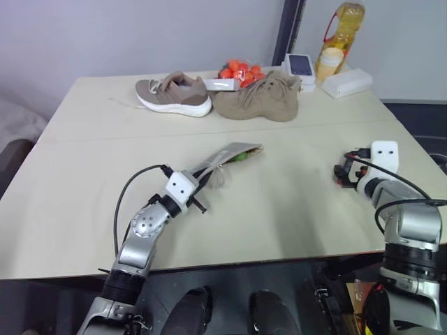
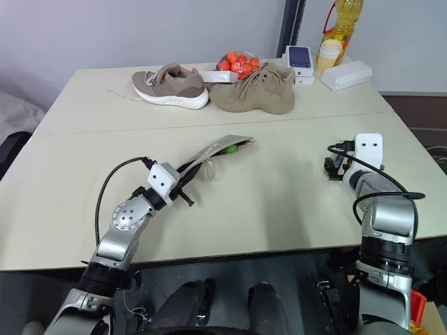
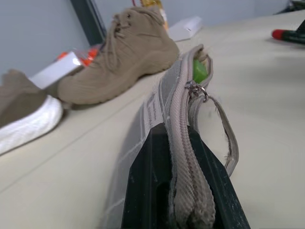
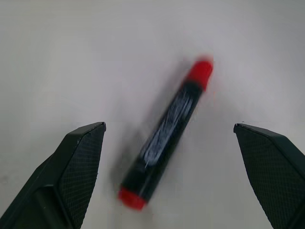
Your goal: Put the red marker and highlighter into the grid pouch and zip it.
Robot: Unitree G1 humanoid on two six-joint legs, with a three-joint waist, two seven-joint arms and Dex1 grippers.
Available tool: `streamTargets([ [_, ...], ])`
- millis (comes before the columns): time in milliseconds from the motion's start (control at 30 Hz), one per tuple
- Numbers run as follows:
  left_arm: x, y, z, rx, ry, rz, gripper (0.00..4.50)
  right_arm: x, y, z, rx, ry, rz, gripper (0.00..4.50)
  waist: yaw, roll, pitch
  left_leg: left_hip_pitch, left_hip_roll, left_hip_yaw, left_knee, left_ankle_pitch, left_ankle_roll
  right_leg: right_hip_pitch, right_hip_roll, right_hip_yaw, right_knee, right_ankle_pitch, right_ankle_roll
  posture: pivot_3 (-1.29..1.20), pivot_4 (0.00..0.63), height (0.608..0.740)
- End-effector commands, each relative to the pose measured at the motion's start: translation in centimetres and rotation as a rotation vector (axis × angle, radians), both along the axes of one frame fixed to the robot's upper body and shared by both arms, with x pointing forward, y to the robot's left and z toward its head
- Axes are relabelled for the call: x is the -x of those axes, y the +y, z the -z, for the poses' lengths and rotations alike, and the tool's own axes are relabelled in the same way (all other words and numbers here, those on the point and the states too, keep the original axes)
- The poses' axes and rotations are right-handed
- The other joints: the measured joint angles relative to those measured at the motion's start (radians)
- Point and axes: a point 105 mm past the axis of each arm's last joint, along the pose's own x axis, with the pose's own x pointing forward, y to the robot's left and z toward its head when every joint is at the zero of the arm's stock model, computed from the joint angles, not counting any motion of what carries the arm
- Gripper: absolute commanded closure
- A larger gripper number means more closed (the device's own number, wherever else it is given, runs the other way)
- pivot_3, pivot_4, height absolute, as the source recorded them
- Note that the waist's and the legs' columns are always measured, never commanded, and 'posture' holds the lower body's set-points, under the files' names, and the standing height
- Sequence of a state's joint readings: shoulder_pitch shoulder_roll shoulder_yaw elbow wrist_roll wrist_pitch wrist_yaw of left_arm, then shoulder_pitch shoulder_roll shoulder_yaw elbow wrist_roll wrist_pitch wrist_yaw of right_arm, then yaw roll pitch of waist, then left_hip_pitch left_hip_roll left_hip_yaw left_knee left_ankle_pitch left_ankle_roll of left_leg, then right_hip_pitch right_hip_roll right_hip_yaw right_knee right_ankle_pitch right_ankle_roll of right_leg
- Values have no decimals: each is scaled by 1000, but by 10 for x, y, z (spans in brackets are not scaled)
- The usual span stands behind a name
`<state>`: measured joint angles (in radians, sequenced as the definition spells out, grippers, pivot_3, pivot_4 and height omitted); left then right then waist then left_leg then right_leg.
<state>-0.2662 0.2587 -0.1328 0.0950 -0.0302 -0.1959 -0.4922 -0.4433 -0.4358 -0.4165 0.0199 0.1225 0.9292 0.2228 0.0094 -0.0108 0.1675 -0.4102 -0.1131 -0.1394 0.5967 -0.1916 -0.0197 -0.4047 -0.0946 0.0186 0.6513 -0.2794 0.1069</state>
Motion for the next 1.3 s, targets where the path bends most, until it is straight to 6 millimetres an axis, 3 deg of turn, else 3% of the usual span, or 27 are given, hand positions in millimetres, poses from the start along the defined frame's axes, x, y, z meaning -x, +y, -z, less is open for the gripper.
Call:
streamTargets([
  [33,-1,-2,-15,11,-65,12,4500,-5,-5,-4,-64,-31,52,41,-1,0,0,0,0,0,0,0,0,0,0,0,0,0,0,0,150,740],
  [67,0,-2,-15,13,-67,12,4500,-4,-7,0,-66,-25,65,41,0,0,0,0,0,0,0,0,0,0,0,0,0,0,0,0,150,740],
  [133,0,0,-15,17,-69,7,4500,-5,-6,3,-67,-28,64,901,0,0,0,0,0,0,0,0,0,0,0,0,0,0,0,0,150,740],
  [333,2,5,-15,24,-67,-15,4500,-10,3,-5,-11,-55,0,4085,-7,0,0,0,0,0,0,0,0,0,1,0,1,0,0,0,150,740],
  [400,2,7,-15,24,-68,-23,4500,-14,18,-22,110,-101,-136,4103,-7,0,0,0,0,0,0,0,0,0,1,0,1,0,0,0,150,740],
  [500,-1,11,-17,27,-71,-35,4500,-10,60,-53,333,-219,-457,4103,-10,1,0,0,0,1,0,0,0,0,1,0,0,0,0,0,150,740],
  [733,-5,13,-21,25,-83,-33,4500,25,118,-65,504,-263,-923,4103,-19,0,0,0,0,0,0,0,0,1,1,-1,0,0,1,0,150,740],
  [1300,3,8,-18,7,-90,3,4500,24,133,-52,568,-194,-1003,4103,-16,0,1,0,0,0,1,0,0,1,0,0,0,0,1,0,150,740],
])
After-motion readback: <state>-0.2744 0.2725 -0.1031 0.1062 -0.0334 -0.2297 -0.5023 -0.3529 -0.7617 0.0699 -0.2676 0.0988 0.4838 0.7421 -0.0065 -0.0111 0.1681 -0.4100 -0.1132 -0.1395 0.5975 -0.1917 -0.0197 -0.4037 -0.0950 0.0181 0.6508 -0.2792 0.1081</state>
